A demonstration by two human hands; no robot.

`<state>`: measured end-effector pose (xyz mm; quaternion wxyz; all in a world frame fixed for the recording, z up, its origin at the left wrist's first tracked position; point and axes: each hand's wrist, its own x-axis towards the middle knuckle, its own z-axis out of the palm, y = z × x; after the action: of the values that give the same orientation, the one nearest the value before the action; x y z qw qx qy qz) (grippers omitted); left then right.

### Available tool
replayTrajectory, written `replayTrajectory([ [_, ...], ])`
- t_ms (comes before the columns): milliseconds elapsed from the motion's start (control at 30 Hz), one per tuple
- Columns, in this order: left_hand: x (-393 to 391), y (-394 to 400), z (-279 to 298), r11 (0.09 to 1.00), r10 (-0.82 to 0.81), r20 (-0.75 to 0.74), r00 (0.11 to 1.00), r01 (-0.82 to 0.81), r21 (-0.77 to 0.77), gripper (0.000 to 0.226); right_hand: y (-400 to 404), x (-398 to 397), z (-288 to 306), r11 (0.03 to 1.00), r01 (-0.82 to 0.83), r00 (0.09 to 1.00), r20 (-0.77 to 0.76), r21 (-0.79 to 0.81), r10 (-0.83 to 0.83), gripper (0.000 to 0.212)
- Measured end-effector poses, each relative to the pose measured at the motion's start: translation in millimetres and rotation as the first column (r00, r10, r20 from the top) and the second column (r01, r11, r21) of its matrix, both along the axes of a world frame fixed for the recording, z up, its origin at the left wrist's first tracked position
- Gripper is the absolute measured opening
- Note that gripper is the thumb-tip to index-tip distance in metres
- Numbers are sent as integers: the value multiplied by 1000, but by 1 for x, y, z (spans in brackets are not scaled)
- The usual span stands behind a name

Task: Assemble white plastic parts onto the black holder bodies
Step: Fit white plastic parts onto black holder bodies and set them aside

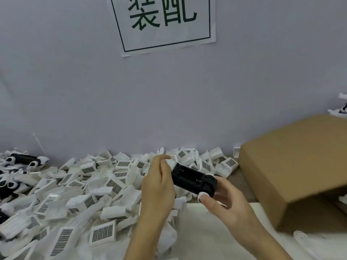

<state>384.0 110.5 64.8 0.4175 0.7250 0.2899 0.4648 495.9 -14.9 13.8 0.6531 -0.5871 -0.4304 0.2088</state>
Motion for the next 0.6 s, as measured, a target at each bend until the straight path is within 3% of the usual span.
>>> replayTrajectory([
  [133, 4, 15, -7, 983, -7, 69, 998, 20, -184, 15, 14, -10, -3, 989, 146, 987, 74, -4, -146, 36],
  [233, 7, 12, -14, 990, 27, 41, 999, -21, -142, 18, 23, -12, -8, 950, 306, 950, 43, 54, -309, 23],
  [333, 11, 1, -11, 986, 157, 98, 983, -151, -73, 13, 26, -13, -6, 912, 399, 917, -50, 95, -396, 38],
  [367, 13, -1, -11, 986, 150, 109, 983, -141, -92, 23, 26, -13, -6, 899, 424, 905, -85, 108, -416, 45],
  [467, 16, -7, -10, 947, -124, 5, 992, 120, -297, 49, 25, -14, -6, 884, 444, 895, -135, 150, -426, 51],
  [533, 18, -11, -13, 895, -263, -43, 964, 227, -384, 46, 27, -18, -7, 910, 383, 924, -90, 162, -372, 46],
  [600, 21, -13, -16, 846, -275, 50, 960, 266, -463, 35, 29, -21, -10, 950, 293, 956, -40, 106, -290, 43],
])
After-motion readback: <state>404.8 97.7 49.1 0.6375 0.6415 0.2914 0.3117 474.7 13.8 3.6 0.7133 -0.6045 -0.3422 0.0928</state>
